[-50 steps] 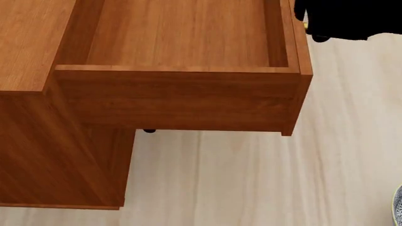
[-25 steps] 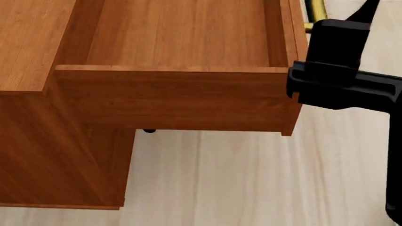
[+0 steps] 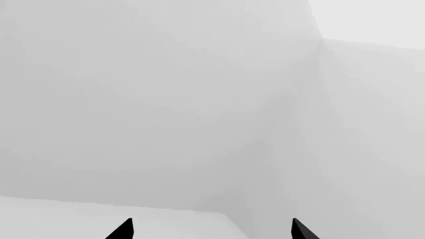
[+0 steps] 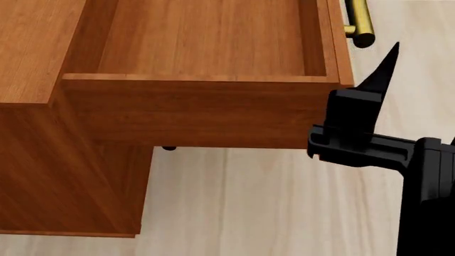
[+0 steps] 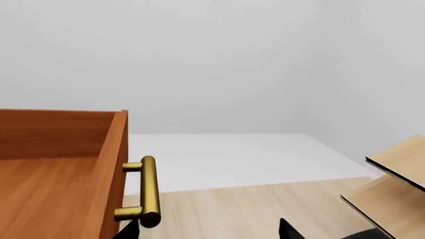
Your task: Close the bottom drawer of the cabinet and open the top drawer.
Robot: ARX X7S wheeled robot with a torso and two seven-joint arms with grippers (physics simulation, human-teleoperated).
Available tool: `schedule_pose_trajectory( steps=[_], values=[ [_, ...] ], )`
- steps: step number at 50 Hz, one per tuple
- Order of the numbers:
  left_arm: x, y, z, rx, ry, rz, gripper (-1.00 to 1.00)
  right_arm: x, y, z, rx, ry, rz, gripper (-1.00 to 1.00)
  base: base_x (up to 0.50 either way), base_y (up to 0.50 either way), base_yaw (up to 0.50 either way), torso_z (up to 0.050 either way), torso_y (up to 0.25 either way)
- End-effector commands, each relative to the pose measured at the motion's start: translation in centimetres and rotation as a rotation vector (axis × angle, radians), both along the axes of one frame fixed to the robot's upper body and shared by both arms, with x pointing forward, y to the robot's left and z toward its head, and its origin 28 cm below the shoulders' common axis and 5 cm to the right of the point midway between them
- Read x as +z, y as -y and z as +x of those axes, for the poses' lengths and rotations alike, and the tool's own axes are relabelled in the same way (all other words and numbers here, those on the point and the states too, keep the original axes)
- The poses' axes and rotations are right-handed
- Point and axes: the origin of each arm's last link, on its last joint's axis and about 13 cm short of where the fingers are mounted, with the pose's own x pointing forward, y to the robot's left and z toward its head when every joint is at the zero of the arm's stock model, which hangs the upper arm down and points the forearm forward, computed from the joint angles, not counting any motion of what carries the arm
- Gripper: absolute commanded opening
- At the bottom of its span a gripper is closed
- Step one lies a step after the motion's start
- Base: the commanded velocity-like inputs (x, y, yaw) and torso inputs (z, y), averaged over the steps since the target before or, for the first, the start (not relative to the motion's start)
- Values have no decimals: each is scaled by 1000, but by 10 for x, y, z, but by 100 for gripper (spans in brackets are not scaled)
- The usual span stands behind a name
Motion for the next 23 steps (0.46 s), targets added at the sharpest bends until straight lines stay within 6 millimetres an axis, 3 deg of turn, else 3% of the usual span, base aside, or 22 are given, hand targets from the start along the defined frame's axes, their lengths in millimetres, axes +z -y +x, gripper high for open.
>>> schedule_pose_trajectory(
  steps=[1, 8, 11, 16, 23],
  values=[
    [27, 16, -51, -63, -49, 155, 100, -10, 0, -5, 22, 17, 1, 100, 0, 0, 0, 0, 0],
    [43, 21, -85, -87, -70, 255, 100, -16, -1, -7, 36, 20, 7, 100, 0, 0, 0, 0, 0],
    [51, 28, -94, -173, -116, 394, 100, -21, -2, -14, 48, 45, -10, 100, 0, 0, 0, 0, 0],
    [51, 41, -87, -323, -212, 634, 100, -36, -6, -27, 98, 67, -19, 100, 0, 0, 0, 0, 0],
    [40, 52, -84, -472, -197, 810, 100, -61, -17, -35, 213, 66, 4, 100, 0, 0, 0, 0, 0]
  ],
)
